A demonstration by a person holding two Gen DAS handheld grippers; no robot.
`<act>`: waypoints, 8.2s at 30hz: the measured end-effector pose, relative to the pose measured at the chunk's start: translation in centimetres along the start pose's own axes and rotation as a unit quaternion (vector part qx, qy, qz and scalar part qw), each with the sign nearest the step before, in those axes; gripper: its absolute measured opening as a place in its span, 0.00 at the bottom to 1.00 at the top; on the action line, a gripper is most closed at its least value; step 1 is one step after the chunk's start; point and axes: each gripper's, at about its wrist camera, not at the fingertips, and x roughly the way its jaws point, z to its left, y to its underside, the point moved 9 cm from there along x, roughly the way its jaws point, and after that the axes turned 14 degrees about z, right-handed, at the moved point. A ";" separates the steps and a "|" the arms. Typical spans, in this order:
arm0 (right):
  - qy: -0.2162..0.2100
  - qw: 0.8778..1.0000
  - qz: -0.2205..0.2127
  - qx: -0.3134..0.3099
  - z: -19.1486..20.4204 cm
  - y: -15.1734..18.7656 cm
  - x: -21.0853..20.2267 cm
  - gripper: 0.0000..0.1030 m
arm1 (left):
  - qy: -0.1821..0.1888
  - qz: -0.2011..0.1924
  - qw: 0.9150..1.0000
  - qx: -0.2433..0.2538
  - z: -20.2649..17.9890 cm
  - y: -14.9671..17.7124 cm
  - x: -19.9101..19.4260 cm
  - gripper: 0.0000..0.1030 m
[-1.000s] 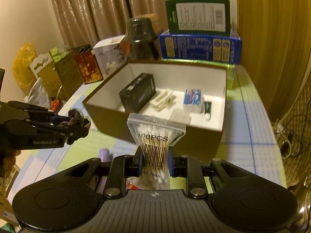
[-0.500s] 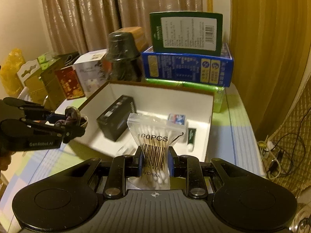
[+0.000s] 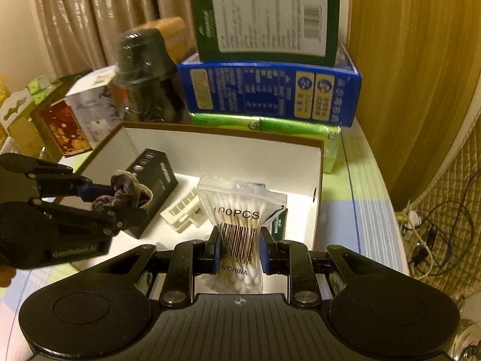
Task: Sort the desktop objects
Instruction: 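Carry the scrunchie and swab bag into the brown box and release both, then withdraw both tools from the box toward the purple tube and red wrapper, then grasp the red candy wrapper with the right tool while the left tool grasps the purple tube, then carry the purple tube and red wrapper into the brown box and release both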
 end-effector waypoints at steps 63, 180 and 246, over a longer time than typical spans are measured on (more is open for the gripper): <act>0.001 1.000 -0.023 -0.020 -1.8 -0.7 1.9 0.78 | -0.026 0.002 0.999 -0.045 3.9 -0.8 1.3 0.82; -0.044 0.988 0.045 -0.139 10.8 18.2 2.8 0.55 | -0.011 0.095 0.982 -0.162 -0.5 23.6 -2.8 0.90; 0.029 0.997 0.064 -0.015 4.4 19.3 4.5 0.49 | 0.000 0.078 0.995 -0.059 -2.4 21.9 3.1 0.28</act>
